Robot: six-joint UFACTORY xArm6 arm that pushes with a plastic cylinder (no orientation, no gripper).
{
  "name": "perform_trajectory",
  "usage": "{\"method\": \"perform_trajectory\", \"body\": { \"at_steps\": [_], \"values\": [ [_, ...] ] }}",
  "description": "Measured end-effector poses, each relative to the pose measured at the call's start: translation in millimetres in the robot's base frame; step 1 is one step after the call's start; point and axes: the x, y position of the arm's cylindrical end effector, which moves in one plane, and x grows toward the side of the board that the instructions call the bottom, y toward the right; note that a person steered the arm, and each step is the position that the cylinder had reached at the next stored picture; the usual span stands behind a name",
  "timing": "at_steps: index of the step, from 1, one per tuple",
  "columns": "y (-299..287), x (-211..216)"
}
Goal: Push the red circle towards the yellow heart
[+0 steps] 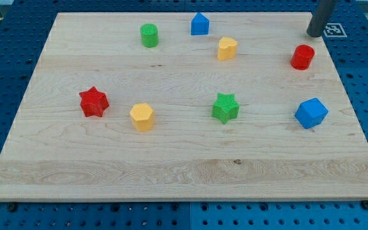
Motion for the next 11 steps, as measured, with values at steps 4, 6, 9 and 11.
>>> {"method": "perform_trajectory", "body": {
  "at_steps": [4, 6, 9, 11],
  "values": [
    [-8, 123],
    [-33, 87],
    [-47, 78],
    [-65, 83]
  ]
}}
